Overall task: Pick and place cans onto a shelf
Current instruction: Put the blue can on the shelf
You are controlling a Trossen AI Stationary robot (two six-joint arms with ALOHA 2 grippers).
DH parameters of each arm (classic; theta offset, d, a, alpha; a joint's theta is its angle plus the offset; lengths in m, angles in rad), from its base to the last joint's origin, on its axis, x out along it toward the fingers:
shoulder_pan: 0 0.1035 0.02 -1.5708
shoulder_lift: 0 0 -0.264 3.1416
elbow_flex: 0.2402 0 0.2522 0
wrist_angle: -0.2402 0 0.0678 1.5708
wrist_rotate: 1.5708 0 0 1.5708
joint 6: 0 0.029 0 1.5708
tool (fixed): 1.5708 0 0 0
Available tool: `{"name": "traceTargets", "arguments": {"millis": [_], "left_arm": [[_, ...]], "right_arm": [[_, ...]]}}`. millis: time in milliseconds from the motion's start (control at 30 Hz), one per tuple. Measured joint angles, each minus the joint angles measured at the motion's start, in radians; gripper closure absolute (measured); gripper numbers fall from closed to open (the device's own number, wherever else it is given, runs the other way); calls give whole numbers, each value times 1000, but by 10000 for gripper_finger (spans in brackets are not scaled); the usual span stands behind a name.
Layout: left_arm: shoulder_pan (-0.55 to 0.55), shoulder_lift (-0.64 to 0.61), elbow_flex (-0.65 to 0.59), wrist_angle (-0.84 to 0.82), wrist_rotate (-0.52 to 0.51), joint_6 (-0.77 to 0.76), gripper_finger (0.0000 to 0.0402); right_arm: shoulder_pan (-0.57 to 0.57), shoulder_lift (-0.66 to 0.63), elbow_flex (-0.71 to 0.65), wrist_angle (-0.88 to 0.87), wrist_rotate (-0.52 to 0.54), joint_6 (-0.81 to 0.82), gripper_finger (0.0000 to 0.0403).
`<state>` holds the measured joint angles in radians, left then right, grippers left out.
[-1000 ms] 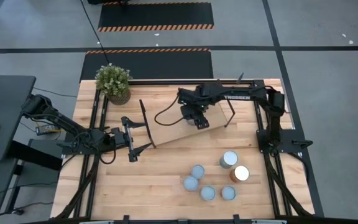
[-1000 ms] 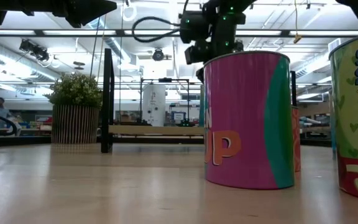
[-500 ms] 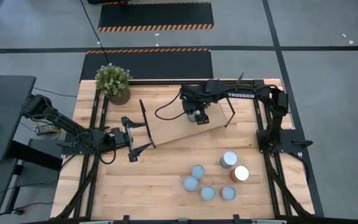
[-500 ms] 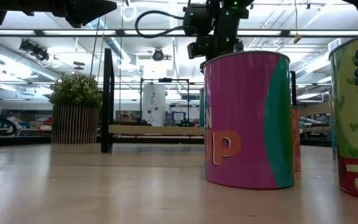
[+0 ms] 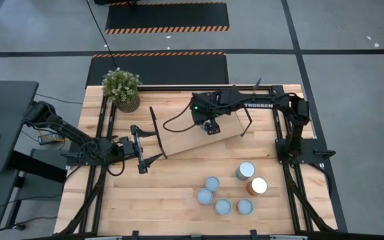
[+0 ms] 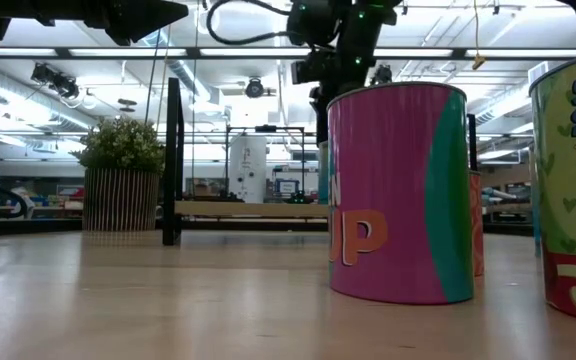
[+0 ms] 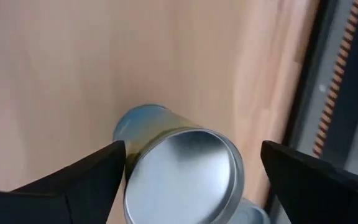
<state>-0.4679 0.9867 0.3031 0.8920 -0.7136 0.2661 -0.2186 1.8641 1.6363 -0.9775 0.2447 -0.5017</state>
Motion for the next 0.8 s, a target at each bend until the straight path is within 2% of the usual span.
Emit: {"name": "traceTargets", "arguments": {"millis": [67,567,700,800], "left_arm": [[0,0,0,0,0,0,13],[0,1,0,0,0,-1,13],[0,1,0,0,0,-1,13],[0,1,0,0,0,-1,13]], "right_arm": [[-9,0,0,0,26,-21,23],[-106,0,0,63,25,-85,29],[-105,0,0,71,26,-86,29],[-75,-7,0,60,68,-86,29]]}}
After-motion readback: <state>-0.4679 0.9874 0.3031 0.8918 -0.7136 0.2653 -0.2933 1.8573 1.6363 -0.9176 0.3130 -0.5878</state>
